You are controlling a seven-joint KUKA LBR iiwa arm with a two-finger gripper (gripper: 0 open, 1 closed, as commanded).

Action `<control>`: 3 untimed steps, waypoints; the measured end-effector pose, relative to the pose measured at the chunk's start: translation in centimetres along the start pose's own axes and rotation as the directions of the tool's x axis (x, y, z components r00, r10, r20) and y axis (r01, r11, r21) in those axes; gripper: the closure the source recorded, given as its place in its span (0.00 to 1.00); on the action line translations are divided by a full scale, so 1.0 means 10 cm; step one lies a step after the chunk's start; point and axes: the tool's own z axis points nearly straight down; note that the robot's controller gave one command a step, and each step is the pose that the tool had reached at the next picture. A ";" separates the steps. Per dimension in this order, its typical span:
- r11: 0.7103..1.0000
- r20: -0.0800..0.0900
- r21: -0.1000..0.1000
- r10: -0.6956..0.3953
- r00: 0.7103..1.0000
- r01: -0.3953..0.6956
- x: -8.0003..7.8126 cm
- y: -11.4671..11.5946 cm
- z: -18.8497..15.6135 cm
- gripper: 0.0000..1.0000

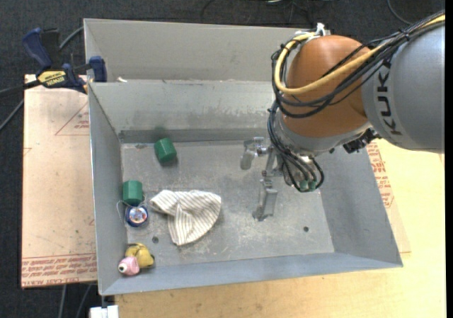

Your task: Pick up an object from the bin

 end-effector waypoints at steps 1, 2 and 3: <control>1.000 0.008 -0.001 0.003 1.000 -0.003 -0.02 0.00 -0.04 0.00; 0.966 0.007 0.000 -0.260 0.965 0.260 -0.11 0.38 0.83 0.00; 0.921 0.014 0.001 -0.389 0.921 0.389 -0.24 0.82 0.57 0.00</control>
Offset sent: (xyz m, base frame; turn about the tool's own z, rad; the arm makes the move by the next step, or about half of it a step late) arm 0.0159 0.0656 -0.1483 -0.4591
